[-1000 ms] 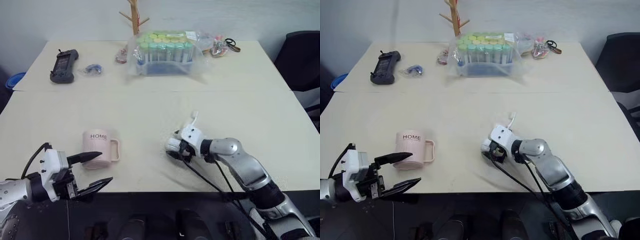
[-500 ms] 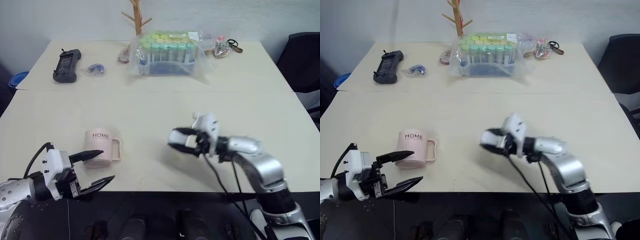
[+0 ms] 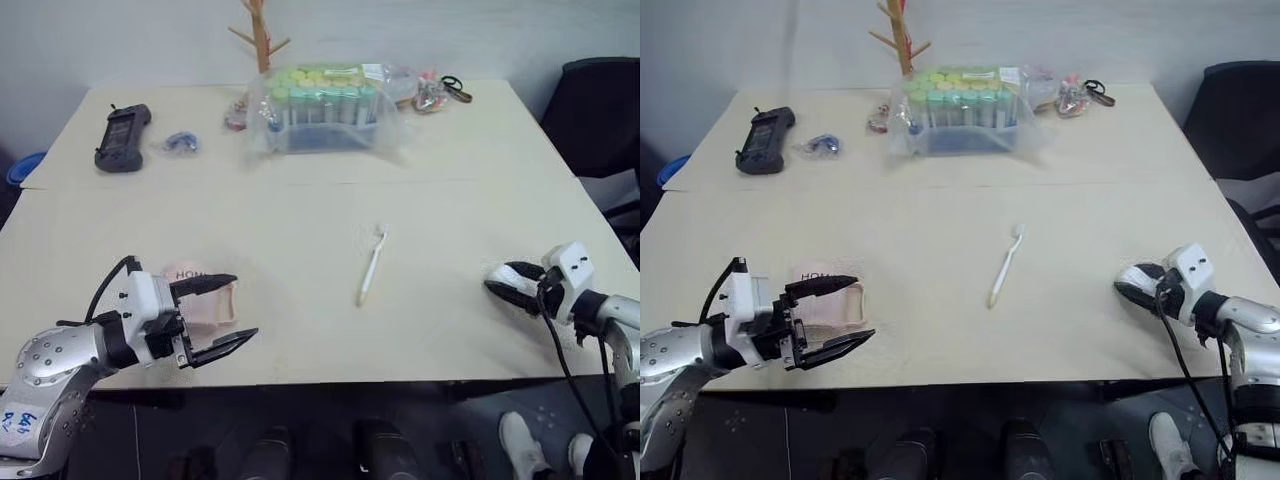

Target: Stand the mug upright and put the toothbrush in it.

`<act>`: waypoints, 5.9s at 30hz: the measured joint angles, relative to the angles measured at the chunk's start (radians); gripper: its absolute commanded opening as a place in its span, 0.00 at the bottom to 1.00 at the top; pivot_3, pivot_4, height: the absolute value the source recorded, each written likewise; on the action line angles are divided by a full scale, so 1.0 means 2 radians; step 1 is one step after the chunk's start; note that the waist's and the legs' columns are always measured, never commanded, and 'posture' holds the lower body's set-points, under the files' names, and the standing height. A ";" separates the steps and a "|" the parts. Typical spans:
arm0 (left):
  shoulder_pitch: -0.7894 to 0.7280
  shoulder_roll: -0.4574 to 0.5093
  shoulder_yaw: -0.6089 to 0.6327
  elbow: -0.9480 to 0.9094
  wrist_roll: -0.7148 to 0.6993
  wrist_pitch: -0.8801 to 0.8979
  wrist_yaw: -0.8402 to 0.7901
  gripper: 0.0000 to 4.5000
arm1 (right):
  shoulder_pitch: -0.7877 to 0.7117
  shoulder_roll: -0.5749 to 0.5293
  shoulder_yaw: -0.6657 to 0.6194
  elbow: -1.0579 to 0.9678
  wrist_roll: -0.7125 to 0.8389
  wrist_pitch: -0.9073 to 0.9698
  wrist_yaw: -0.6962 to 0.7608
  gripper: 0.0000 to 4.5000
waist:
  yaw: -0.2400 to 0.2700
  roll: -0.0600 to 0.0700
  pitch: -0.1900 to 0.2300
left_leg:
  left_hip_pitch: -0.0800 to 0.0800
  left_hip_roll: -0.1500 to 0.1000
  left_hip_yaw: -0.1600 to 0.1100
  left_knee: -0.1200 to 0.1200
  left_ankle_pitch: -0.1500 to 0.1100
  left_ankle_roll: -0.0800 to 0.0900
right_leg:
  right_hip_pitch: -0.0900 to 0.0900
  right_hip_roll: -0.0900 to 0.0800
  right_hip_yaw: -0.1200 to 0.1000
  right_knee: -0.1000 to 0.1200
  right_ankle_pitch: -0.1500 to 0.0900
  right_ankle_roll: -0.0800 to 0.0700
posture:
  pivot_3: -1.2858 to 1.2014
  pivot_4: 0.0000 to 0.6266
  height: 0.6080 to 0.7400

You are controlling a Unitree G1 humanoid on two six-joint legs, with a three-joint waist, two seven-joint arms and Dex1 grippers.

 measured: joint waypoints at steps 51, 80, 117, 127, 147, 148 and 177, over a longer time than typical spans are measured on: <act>-0.244 -0.001 -0.037 -0.088 -0.246 0.649 0.669 1.00 | 0.107 0.106 0.042 -0.223 0.117 -0.068 0.124 0.99 | 0.013 -0.002 0.000 | 0.003 0.001 0.002 0.002 -0.001 -0.002 | 0.000 0.002 0.004 0.003 0.000 0.000 | 0.52 0.24 1.00; -0.172 -0.045 -0.071 0.024 -0.038 0.198 0.210 0.00 | 0.116 0.114 0.035 -0.241 0.122 -0.058 0.091 1.00 | 0.026 -0.001 0.000 | 0.003 0.000 0.004 0.001 -0.001 -0.002 | 0.001 0.001 0.004 0.000 0.000 0.000 | 0.52 0.24 1.00; -0.071 -0.034 -0.043 0.254 0.051 -0.159 -0.096 0.98 | 0.358 0.089 -0.113 -0.377 0.163 -0.027 0.017 1.00 | 0.019 -0.002 0.000 | 0.005 0.002 0.007 0.000 -0.005 0.005 | 0.002 0.002 0.008 0.000 0.000 0.001 | 0.52 0.24 1.00; -0.072 0.046 0.042 0.173 -0.001 -0.080 -0.089 0.98 | 0.065 0.059 0.046 -0.441 0.149 0.319 -0.206 1.00 | 0.011 -0.002 0.000 | 0.003 0.002 0.006 0.000 -0.004 0.001 | -0.002 0.002 0.007 0.000 0.000 0.000 | 0.52 0.24 1.00; -0.076 0.037 0.039 0.128 -0.010 -0.043 -0.073 1.00 | -0.198 0.221 0.164 -0.327 0.068 0.648 -0.377 0.35 | -0.002 -0.003 0.000 | -0.004 0.002 0.007 0.002 -0.003 0.001 | -0.009 0.000 0.004 0.004 0.000 0.000 | 0.52 0.24 1.00; -0.075 0.035 0.038 0.127 -0.011 -0.042 -0.074 1.00 | -0.198 0.226 0.155 -0.326 0.073 0.656 -0.375 0.28 | -0.002 -0.003 0.000 | -0.004 0.002 0.007 0.002 -0.003 0.001 | -0.009 0.000 0.004 0.005 0.000 0.000 | 0.52 0.24 1.00; -0.047 -0.052 0.041 0.114 -0.019 -0.035 -0.002 1.00 | -0.226 0.468 0.176 -0.125 0.055 -0.029 -0.070 0.20 | -0.015 -0.003 0.000 | -0.003 0.001 0.008 0.002 -0.003 0.000 | -0.010 -0.001 0.002 0.009 0.000 0.000 | 0.52 0.24 1.00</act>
